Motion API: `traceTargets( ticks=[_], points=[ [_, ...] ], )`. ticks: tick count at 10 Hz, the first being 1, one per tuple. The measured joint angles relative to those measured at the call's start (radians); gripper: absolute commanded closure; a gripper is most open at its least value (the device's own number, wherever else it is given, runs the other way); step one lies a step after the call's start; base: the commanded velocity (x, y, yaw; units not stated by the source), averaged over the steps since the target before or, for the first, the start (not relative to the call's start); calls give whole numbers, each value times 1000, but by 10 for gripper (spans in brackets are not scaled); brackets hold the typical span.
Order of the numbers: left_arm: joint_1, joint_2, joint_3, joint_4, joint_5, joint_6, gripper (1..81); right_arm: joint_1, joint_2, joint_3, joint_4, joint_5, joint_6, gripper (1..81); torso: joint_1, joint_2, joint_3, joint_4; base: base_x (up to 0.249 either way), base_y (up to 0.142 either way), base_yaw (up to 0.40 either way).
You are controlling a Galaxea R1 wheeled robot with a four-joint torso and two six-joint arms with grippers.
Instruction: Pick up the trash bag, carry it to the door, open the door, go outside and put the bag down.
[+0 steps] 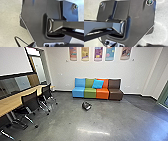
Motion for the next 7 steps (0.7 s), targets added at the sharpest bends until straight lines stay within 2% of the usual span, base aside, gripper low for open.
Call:
traceTargets(
  ticks=[6, 7],
  points=[
    [0, -2, 0, 0, 0, 0, 10, 0, 0, 0, 0, -1, 0, 10, 0, 0, 0, 0, 165, 74, 0],
    [0, -3, 0, 0, 0, 0, 10, 0, 1, 0, 0, -6, 0, 10, 0, 0, 0, 0, 154, 0, 0]
  ],
)
